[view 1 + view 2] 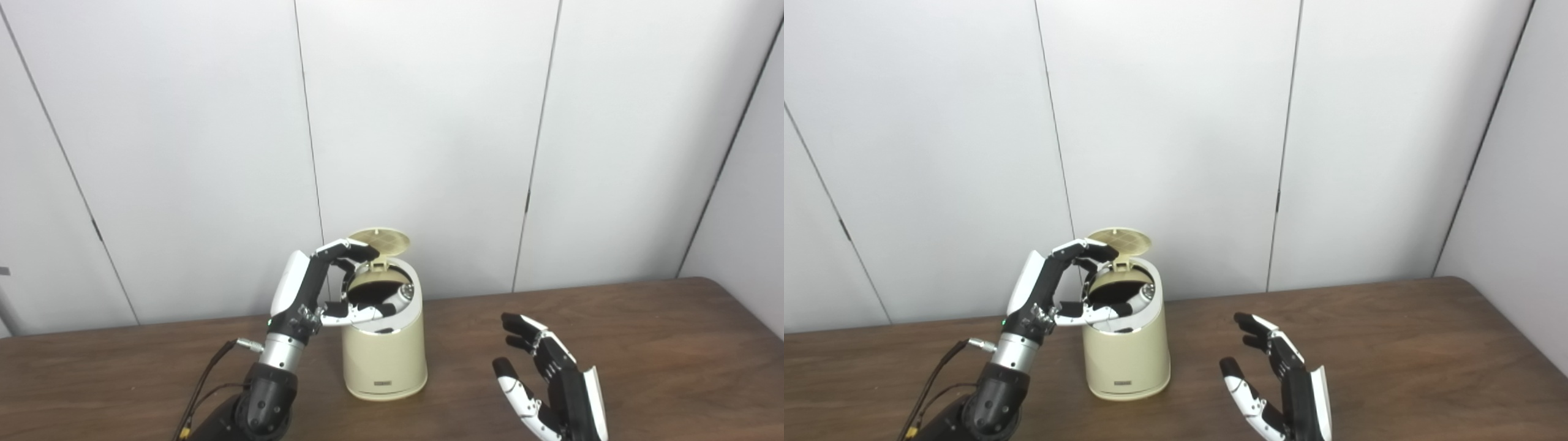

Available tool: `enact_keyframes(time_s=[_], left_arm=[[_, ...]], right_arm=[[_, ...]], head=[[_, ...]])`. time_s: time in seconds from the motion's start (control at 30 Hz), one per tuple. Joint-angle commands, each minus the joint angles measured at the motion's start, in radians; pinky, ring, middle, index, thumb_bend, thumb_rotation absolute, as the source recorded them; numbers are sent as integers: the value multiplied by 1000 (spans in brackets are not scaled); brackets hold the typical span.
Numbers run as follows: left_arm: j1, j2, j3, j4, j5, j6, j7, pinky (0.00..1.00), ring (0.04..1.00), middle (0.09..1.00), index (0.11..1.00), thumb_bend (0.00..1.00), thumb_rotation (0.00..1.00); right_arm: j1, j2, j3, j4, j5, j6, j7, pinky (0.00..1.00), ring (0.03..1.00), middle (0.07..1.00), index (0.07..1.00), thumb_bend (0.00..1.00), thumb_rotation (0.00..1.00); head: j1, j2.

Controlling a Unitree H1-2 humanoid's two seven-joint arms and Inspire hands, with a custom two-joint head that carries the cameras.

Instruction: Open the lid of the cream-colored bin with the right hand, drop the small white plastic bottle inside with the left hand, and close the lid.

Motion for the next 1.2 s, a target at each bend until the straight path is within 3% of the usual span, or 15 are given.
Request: enact_keyframes(time_s=[0.0,0.13,0.27,0.37,0.63,0.87,1.07,1.17], left_arm=[[-31,2,9,-24,4,-5,6,589,662,636,605,1000,164],[-23,-2,23,-33,-3,-5,8,577,649,622,583,981,196],[-8,0,21,-54,18,-5,54,527,618,604,558,881,298],[5,6,12,-65,29,-5,86,515,613,605,558,864,347],[52,15,2,-124,27,-5,137,489,575,575,551,869,308],[97,17,13,-185,22,-5,145,493,573,572,556,863,306],[138,12,49,-253,-9,-5,104,495,576,571,562,855,256],[168,-1,94,-298,-38,-5,61,507,572,571,560,828,262]], right_arm=[[-31,-3,-1,-21,-10,-29,-3,726,776,768,719,224,457],[-33,-4,0,-20,-1,-30,0,723,773,765,714,225,461],[-37,-7,2,-15,3,-35,3,718,771,763,713,223,444],[-37,-3,5,-22,9,-33,6,705,767,759,708,225,461],[-39,-5,6,-25,14,-35,7,709,770,761,706,213,410],[-41,-6,3,-18,10,-31,4,697,766,758,701,222,441],[-42,-10,2,-18,-2,-29,3,698,767,757,702,233,476],[-46,-15,0,-11,-3,-32,2,710,770,760,719,224,478]], head=[[4,2],[4,5],[3,3],[3,3],[9,6],[14,6],[21,7],[22,2]])
